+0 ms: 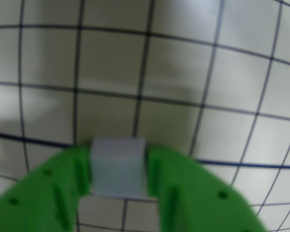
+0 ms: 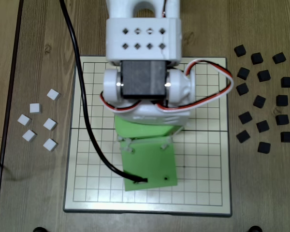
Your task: Grasp a White stone and put it on the board on position (0,0).
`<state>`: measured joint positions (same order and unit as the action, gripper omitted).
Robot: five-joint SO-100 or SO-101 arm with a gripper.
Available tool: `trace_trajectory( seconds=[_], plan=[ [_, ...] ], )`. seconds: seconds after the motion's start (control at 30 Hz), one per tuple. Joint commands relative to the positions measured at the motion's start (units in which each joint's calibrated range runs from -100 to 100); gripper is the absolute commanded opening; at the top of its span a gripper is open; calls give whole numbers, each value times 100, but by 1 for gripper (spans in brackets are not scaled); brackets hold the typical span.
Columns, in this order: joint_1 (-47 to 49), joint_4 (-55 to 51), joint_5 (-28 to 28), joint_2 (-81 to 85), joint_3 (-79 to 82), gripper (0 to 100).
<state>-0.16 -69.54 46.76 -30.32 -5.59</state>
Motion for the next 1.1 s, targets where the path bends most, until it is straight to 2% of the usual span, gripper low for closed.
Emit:
trace_trajectory(
  seconds=[0.0,0.7,1.07],
  plan=[
    [-116,38,-15,120,8,11],
    [-61,-20,20,213,-21,11],
    [84,-913,78,340,-1383,11]
  ],
)
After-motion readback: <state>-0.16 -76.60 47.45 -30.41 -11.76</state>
